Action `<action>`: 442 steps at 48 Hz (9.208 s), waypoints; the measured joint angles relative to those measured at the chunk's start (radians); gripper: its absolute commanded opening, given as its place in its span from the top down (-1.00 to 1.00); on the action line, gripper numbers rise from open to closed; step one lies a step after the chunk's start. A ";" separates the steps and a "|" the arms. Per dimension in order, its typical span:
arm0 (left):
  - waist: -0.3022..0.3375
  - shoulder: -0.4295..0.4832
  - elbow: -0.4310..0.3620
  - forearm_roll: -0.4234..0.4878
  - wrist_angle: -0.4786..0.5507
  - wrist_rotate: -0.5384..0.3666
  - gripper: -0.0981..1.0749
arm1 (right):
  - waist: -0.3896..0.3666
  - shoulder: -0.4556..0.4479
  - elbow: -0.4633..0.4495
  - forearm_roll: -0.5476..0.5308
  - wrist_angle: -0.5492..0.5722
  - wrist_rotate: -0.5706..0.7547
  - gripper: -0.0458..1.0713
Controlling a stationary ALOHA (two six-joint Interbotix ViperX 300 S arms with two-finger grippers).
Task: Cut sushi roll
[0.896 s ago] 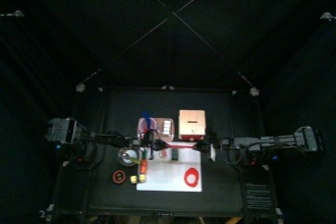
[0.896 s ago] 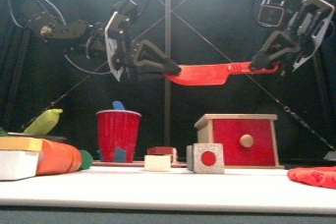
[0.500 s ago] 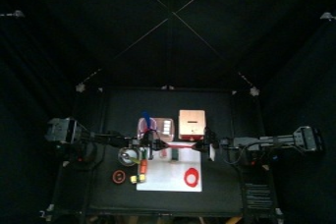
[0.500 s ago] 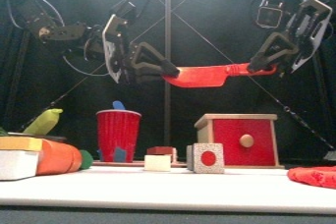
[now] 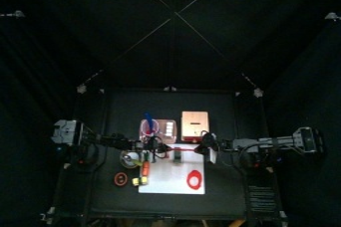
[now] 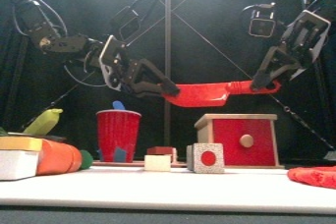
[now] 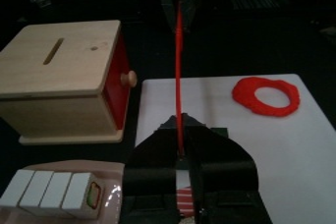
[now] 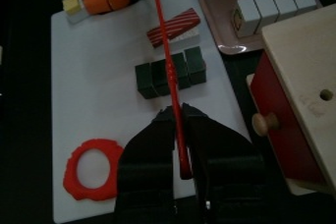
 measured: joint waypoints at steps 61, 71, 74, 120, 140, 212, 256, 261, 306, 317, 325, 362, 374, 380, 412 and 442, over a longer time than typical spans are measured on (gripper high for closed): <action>-0.005 0.115 -0.031 -0.067 0.106 0.012 0.26 | -0.051 0.244 -0.037 0.008 -0.005 -0.002 0.60; -0.005 0.114 -0.028 -0.069 0.106 0.011 0.26 | -0.043 0.261 -0.041 0.026 -0.008 -0.002 0.60; -0.005 0.112 -0.028 -0.069 0.106 0.012 0.26 | -0.040 0.261 -0.041 0.028 -0.006 -0.002 0.60; -0.029 0.166 -0.043 -0.137 0.189 0.012 0.26 | 0.009 0.397 -0.066 0.069 -0.041 -0.002 0.60; -0.054 0.163 -0.057 -0.152 0.302 0.012 0.26 | 0.058 0.420 -0.092 0.097 -0.020 0.000 0.60; -0.175 0.100 -0.067 -0.229 0.285 0.009 0.26 | 0.147 0.284 -0.043 0.198 -0.032 0.000 0.60; -0.212 0.146 -0.067 -0.279 0.290 0.011 0.26 | 0.207 0.403 -0.107 0.219 0.000 0.002 0.60; -0.215 0.126 -0.069 -0.278 0.291 0.015 0.26 | 0.206 0.357 -0.107 0.213 0.023 0.002 0.60; -0.245 0.086 -0.077 -0.267 0.282 0.008 0.26 | 0.261 0.284 -0.072 0.278 0.005 0.003 0.61; -0.255 0.109 -0.075 -0.299 0.282 0.008 0.26 | 0.268 0.288 -0.066 0.281 -0.023 0.002 0.61; -0.265 0.126 -0.078 -0.314 0.282 0.006 0.26 | 0.290 0.311 -0.075 0.284 -0.028 0.003 0.61; -0.296 0.153 -0.077 -0.376 0.296 0.014 0.25 | 0.325 0.449 -0.143 0.295 -0.018 0.003 0.61; -0.288 0.109 -0.069 -0.374 0.296 0.015 0.19 | 0.314 0.376 -0.140 0.261 -0.005 0.002 0.61; -0.279 0.089 -0.069 -0.354 0.298 0.014 0.10 | 0.308 0.342 -0.137 0.247 0.003 0.003 0.61; -0.230 -0.008 -0.020 -0.282 0.173 0.015 -0.44 | 0.310 0.307 -0.127 0.250 0.005 0.006 0.61; -0.206 -0.101 0.089 -0.273 0.023 0.011 -0.44 | 0.273 0.296 -0.118 0.245 0.015 0.006 0.61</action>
